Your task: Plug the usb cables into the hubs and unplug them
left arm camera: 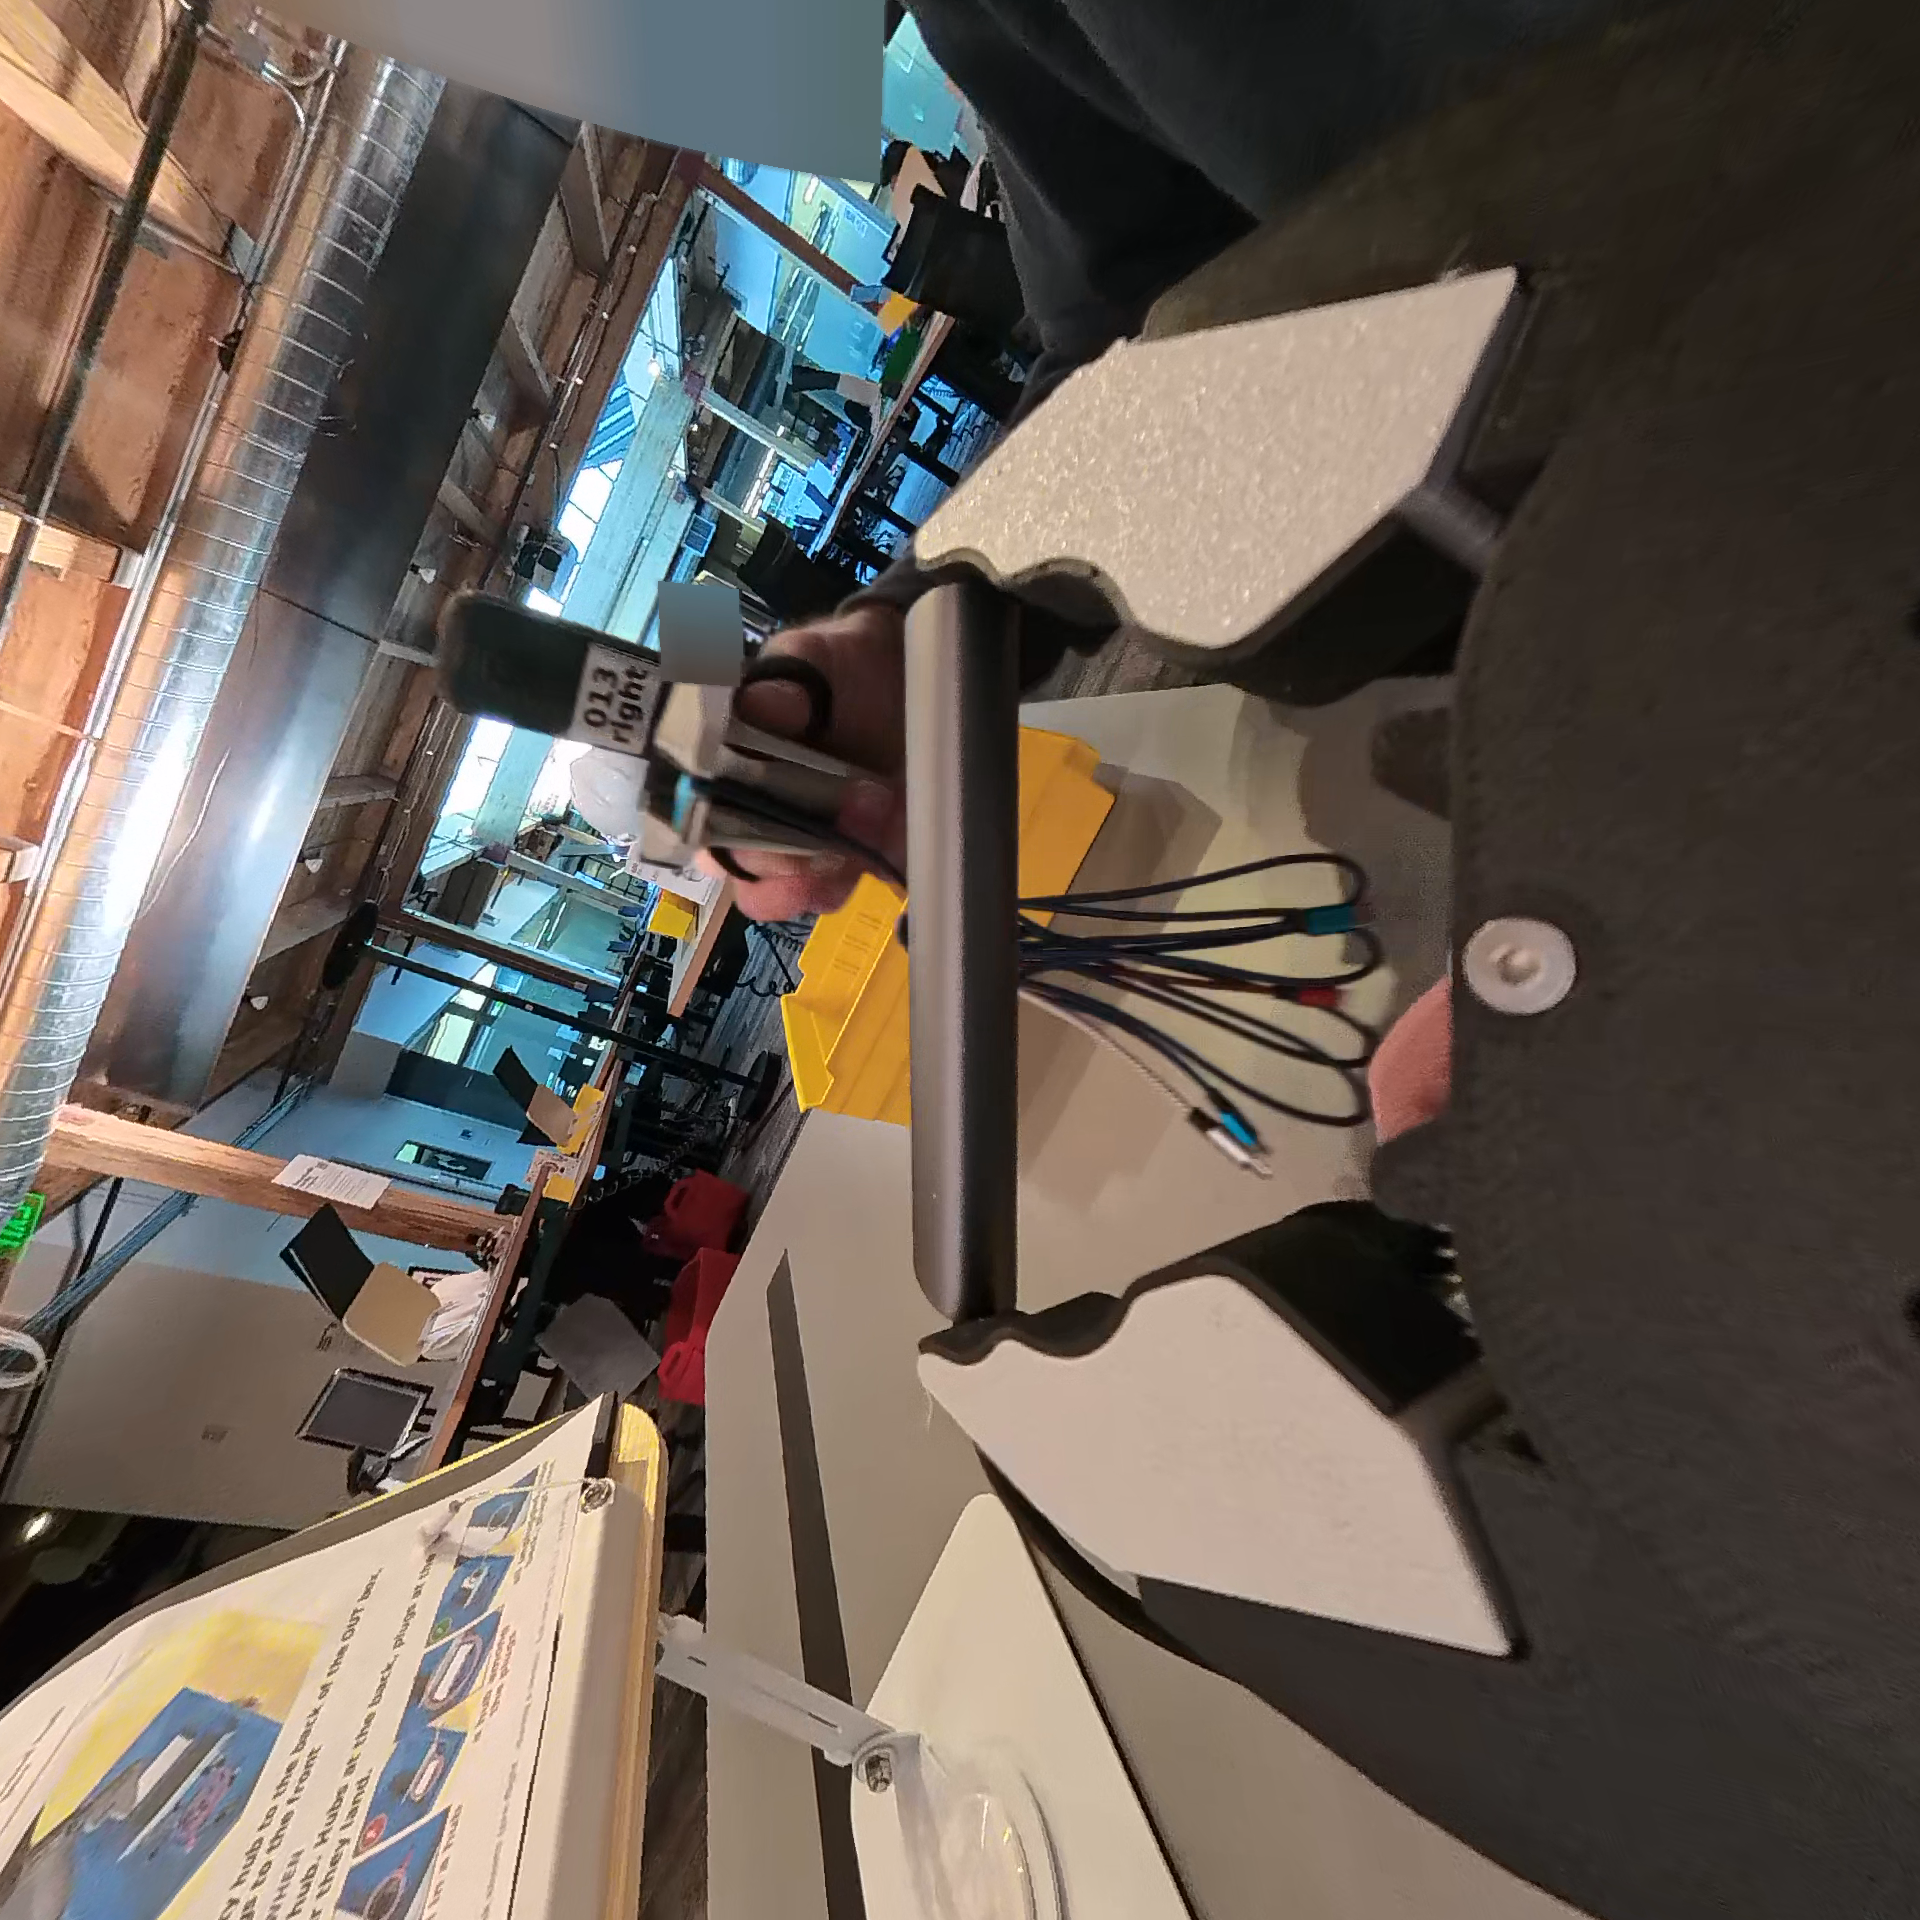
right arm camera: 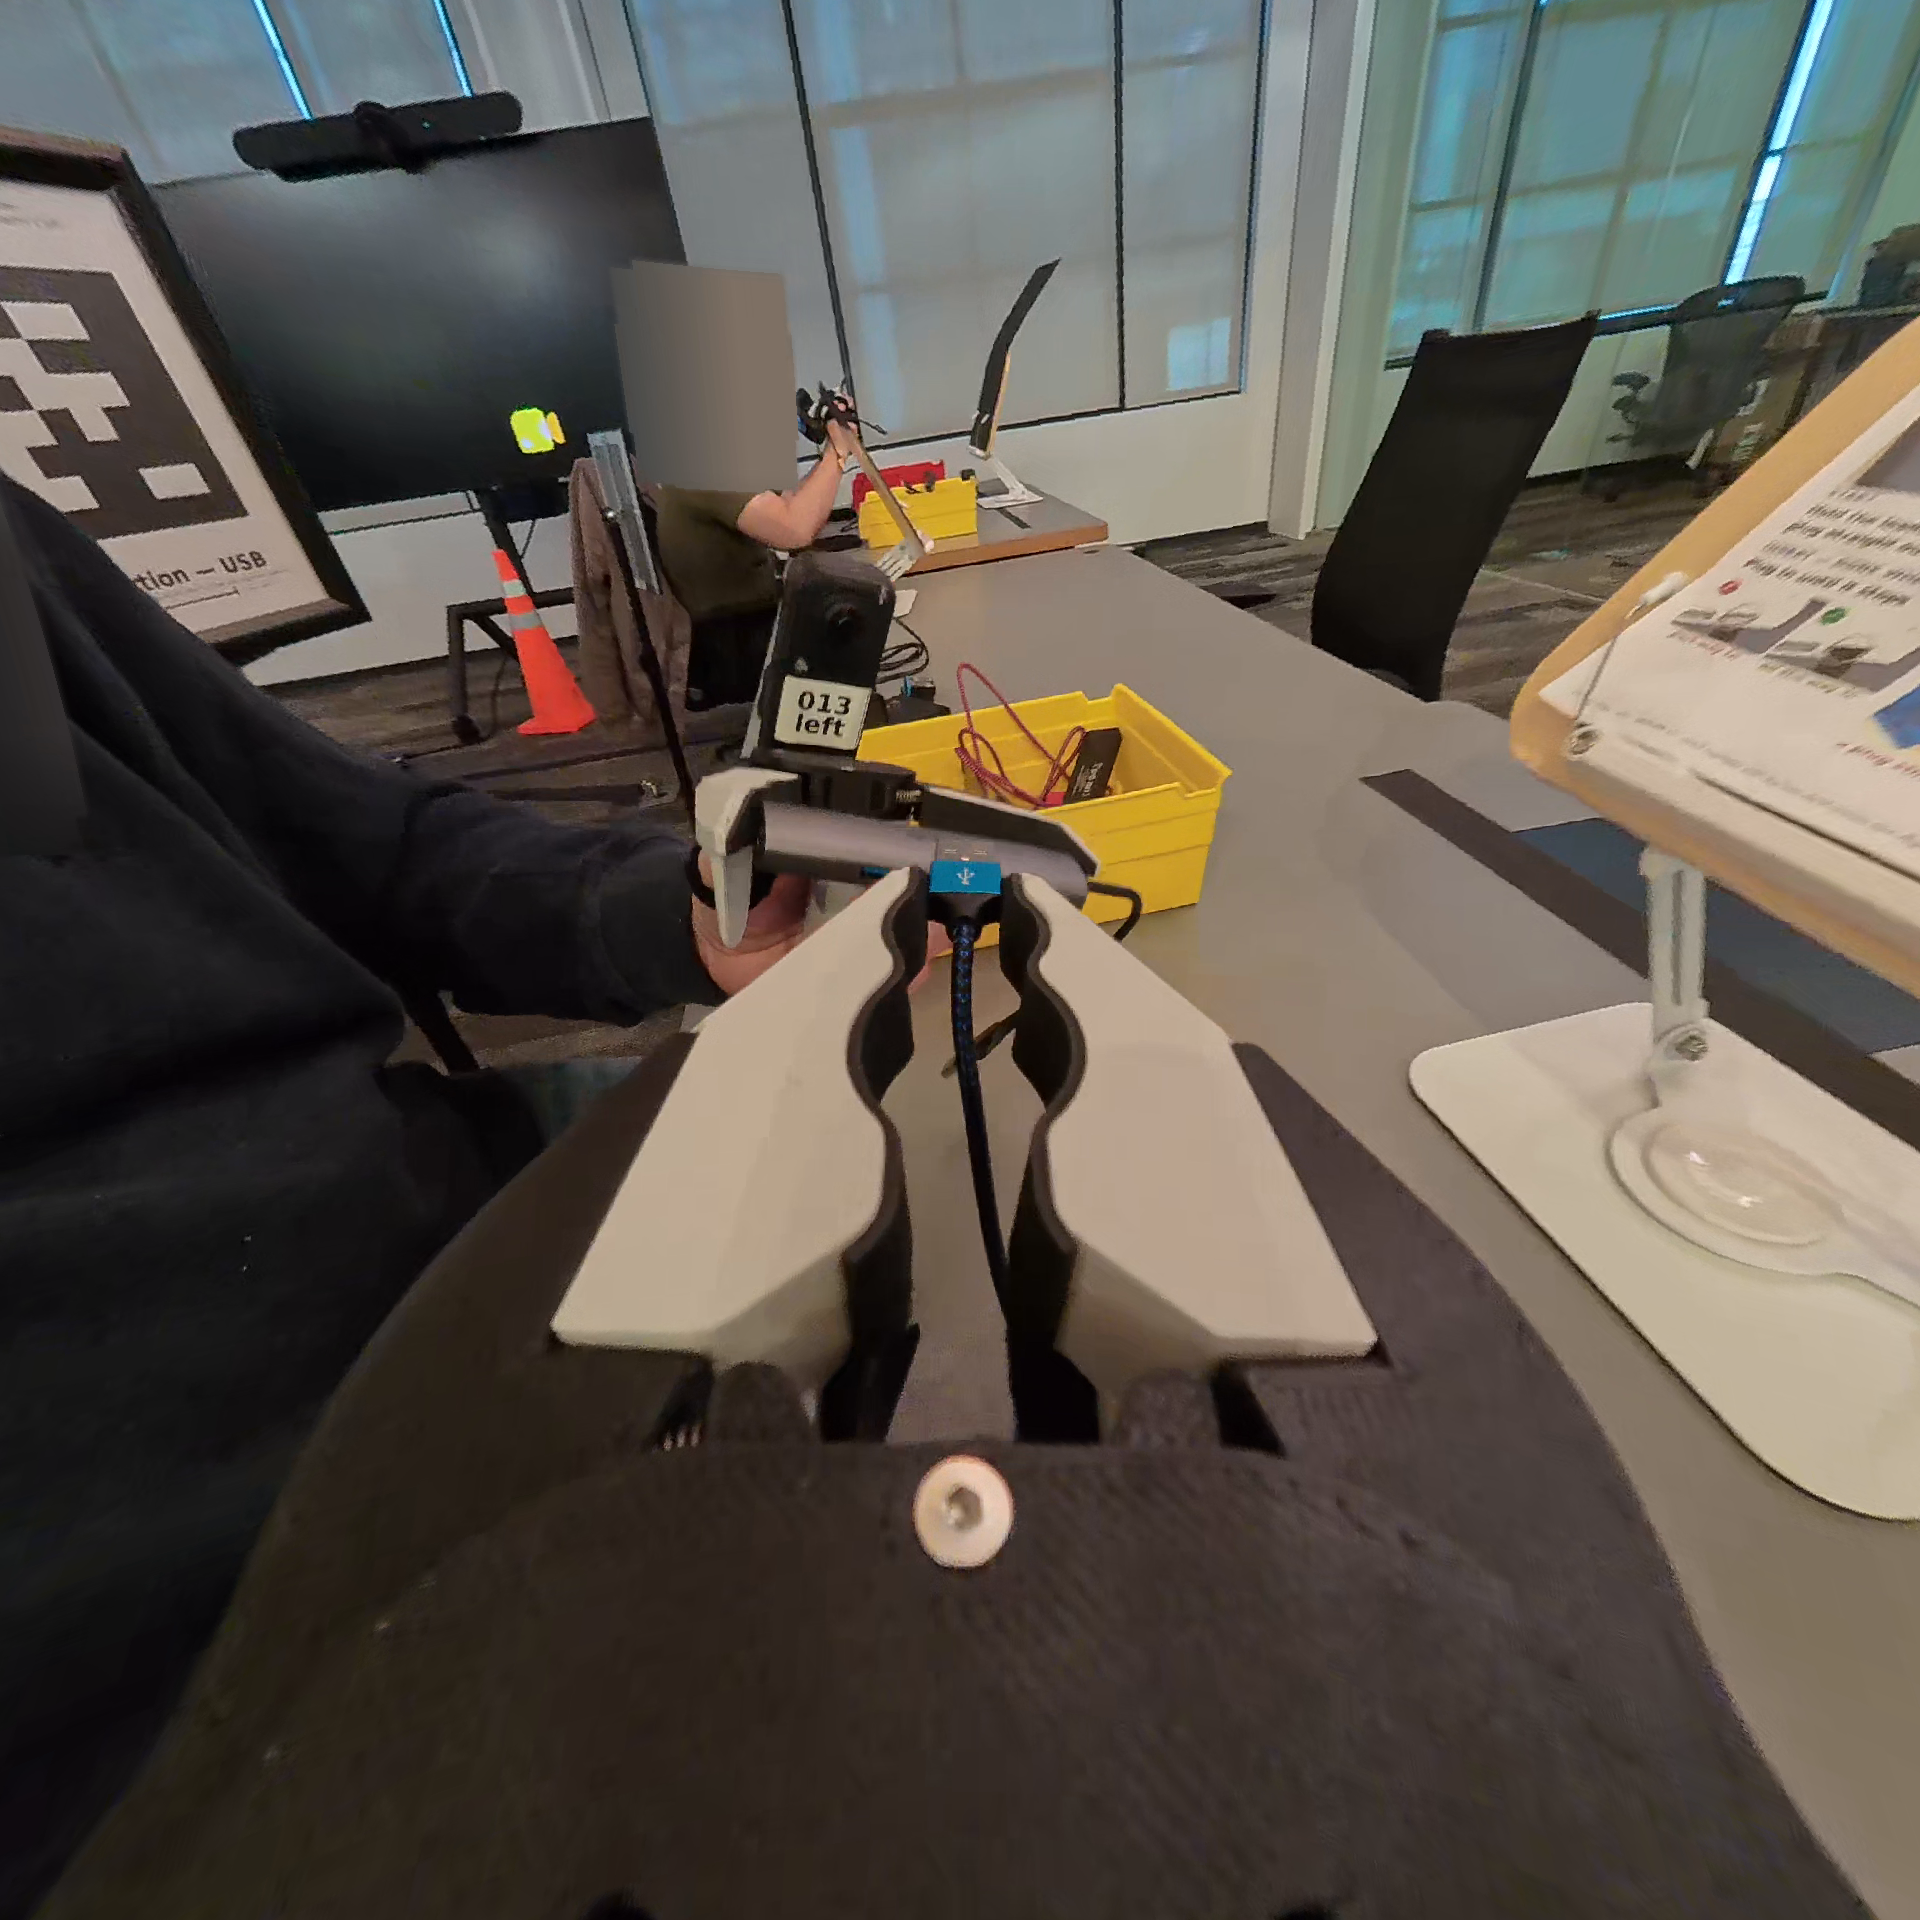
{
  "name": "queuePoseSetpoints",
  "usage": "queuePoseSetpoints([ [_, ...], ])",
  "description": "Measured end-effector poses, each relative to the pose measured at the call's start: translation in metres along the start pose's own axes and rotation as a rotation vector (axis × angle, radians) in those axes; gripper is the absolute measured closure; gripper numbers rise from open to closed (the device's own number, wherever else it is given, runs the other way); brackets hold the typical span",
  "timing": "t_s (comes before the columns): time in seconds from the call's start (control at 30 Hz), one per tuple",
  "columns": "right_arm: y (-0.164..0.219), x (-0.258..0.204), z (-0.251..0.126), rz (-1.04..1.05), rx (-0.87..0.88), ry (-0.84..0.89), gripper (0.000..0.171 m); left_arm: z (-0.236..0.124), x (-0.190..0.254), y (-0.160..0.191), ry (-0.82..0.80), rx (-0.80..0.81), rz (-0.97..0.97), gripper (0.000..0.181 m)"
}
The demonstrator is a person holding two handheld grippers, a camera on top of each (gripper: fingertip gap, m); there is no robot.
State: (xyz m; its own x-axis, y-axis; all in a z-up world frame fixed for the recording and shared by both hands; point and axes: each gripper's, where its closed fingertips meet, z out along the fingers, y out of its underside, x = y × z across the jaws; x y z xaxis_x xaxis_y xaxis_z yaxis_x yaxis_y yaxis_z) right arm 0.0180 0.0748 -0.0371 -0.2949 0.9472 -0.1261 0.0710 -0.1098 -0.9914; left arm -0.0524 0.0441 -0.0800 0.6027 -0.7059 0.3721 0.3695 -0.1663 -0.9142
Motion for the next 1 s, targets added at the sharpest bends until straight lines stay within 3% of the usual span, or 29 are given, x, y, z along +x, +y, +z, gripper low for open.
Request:
queuePoseSetpoints([
  [0.27, -0.059, 0.01, -0.044, -0.077, 0.011, 0.106, 0.16, -0.001, -0.001, 0.002, -0.004, -0.007, -0.005, 0.054],
  [0.6, -0.135, 0.009, -0.141, -0.171, -0.018, 0.312, 0.159, 0.0, -0.004, 0.007, -0.005, -0.016, -0.022, 0.054],
  [0.77, -0.141, 0.009, -0.196, -0.195, -0.056, 0.444, 0.16, 0.001, -0.005, 0.011, -0.008, -0.02, -0.033, 0.054],
  [1.0, -0.102, 0.022, -0.261, -0.107, -0.073, 0.597, 0.16, 0.003, -0.004, 0.017, -0.004, -0.035, -0.04, 0.054],
])
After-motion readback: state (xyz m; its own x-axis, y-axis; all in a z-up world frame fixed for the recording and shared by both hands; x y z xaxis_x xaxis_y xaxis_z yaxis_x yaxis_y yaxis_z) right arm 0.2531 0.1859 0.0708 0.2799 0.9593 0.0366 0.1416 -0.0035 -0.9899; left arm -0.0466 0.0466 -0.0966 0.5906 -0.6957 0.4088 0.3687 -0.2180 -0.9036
